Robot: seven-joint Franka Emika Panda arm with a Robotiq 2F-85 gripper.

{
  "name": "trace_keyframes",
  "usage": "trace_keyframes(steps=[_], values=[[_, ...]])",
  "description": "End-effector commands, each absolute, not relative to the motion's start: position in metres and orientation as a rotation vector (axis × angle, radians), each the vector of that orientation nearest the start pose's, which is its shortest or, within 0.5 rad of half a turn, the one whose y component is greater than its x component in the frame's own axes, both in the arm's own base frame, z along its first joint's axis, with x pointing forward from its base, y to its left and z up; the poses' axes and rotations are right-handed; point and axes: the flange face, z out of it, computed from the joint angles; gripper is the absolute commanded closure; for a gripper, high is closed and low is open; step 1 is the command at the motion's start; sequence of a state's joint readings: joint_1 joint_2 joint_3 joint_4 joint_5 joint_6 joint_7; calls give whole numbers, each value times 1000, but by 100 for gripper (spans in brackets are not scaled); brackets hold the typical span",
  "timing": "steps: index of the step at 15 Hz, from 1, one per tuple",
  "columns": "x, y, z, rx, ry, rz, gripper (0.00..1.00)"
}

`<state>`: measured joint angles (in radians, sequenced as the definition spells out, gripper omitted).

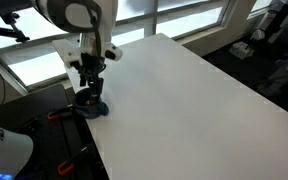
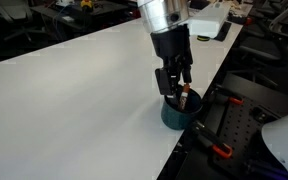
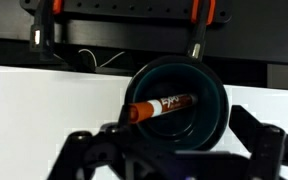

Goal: Take the red marker out of the green mug.

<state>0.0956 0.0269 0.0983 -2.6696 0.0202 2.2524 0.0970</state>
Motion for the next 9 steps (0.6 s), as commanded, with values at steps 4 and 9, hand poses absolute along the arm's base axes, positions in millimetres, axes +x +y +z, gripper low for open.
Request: trace_keyframes(steps=[4, 9], values=[[350, 67, 203, -3148, -91, 674, 0], [344, 63, 196, -3143, -80, 697, 0]])
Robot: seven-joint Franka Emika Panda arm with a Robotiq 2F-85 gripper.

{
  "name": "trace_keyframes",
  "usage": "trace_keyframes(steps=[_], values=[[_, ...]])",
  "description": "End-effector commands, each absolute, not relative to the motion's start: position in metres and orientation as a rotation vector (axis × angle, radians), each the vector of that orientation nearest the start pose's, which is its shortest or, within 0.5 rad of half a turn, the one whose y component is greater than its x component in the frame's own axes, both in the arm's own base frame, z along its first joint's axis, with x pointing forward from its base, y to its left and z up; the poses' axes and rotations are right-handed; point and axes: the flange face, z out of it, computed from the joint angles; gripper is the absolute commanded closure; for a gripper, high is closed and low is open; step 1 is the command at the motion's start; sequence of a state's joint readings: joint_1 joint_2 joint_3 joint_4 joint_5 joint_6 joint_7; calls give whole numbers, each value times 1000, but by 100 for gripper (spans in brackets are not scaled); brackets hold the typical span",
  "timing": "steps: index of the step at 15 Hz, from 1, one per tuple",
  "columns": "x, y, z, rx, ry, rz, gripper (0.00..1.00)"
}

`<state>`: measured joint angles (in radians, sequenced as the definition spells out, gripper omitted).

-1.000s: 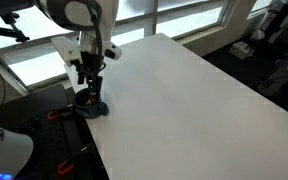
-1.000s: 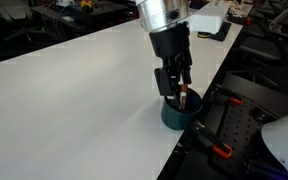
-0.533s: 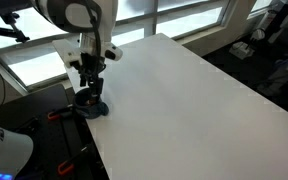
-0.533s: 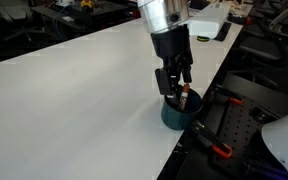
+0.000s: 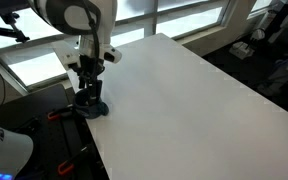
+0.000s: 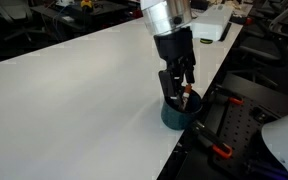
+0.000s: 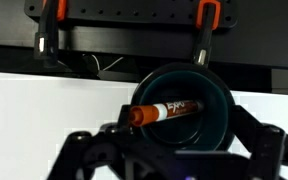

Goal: Take the red marker out of the green mug.

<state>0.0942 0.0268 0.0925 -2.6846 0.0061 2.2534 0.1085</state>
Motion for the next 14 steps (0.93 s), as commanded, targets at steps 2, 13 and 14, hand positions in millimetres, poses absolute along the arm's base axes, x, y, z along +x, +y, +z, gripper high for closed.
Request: trace_keyframes(steps=[2, 13, 14], values=[[343, 61, 195, -3140, -75, 703, 0], [336, 60, 186, -3126, -97, 717, 49], [336, 61, 187, -3127, -98, 716, 58]])
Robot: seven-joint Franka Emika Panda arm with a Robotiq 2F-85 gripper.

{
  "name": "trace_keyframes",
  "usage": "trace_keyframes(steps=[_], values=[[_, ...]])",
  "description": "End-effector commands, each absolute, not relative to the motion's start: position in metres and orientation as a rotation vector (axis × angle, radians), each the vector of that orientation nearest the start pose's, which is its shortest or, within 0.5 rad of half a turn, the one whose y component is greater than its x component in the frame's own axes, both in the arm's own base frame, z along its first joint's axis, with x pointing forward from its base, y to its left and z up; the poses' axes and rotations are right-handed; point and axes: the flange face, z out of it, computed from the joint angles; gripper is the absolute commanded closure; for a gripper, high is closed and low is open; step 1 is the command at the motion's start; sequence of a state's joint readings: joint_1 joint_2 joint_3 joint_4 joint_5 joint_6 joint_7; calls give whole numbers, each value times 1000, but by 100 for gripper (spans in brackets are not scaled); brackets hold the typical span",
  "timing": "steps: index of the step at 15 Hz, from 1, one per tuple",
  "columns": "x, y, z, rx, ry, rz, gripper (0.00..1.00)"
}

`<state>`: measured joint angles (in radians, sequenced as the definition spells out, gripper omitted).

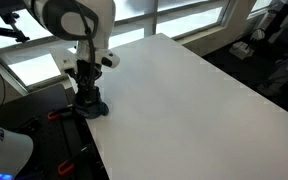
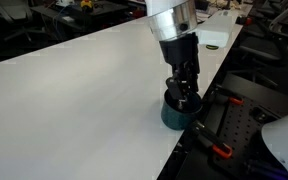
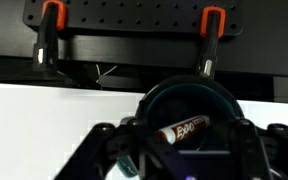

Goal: Take the red marker out of the green mug.

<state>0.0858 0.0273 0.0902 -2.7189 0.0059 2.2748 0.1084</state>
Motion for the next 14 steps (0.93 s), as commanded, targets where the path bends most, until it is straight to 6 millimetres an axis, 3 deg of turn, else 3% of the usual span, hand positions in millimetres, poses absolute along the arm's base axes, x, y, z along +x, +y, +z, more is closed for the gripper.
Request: trace_keyframes(steps=[1, 2, 4, 5, 6, 10, 11, 12, 13, 14], values=[[336, 61, 187, -3127, -100, 716, 64], [336, 61, 187, -3128, -100, 714, 49], [336, 61, 188, -3132, -96, 704, 57], [336, 61, 189, -3136, -92, 697, 31], [336, 61, 189, -3141, -91, 688, 30], [338, 62, 193, -3175, -71, 607, 3], [339, 62, 194, -3189, -63, 589, 0], [340, 62, 194, -3202, -61, 573, 12], [340, 62, 194, -3213, -54, 555, 30], [341, 62, 193, -3222, -55, 542, 35]])
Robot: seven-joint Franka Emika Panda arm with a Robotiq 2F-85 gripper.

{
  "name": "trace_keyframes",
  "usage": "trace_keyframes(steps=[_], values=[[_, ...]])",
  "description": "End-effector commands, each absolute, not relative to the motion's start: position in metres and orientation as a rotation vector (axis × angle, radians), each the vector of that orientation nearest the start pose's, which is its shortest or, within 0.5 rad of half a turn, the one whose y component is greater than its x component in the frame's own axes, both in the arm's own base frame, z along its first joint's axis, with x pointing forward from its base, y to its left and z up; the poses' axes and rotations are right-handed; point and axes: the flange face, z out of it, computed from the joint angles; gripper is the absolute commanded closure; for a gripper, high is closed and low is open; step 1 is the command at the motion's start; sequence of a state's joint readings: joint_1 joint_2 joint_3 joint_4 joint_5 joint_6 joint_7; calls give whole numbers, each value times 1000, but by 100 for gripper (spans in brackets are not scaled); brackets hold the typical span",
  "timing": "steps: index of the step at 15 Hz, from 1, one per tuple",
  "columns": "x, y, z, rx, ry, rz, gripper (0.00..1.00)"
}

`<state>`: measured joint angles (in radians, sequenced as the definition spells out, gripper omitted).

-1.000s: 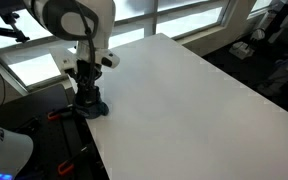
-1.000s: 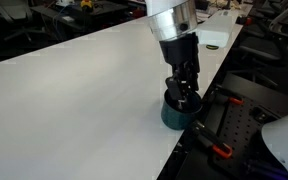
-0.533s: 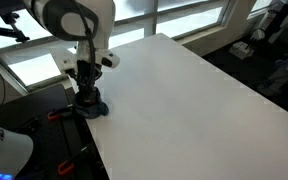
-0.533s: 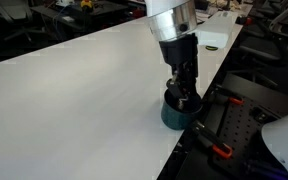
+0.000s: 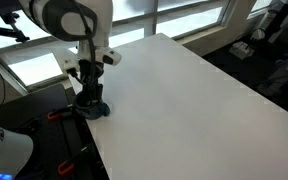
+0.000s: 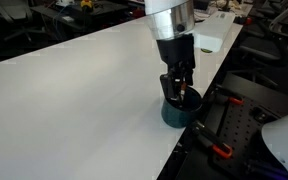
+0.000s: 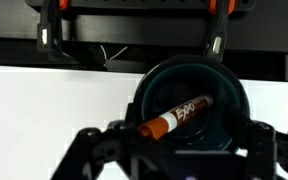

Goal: Take the red marker out of the green mug.

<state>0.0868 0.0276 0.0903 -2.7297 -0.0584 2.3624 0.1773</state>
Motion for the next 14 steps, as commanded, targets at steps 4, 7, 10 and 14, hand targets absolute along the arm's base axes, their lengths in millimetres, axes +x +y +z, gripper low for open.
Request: trace_keyframes(steps=[4, 7, 10, 14], values=[[342, 62, 196, -3252, -45, 515, 66], [344, 63, 199, -3256, -44, 492, 87], [347, 65, 202, -3254, -50, 466, 96], [347, 67, 201, -3246, -74, 447, 95]])
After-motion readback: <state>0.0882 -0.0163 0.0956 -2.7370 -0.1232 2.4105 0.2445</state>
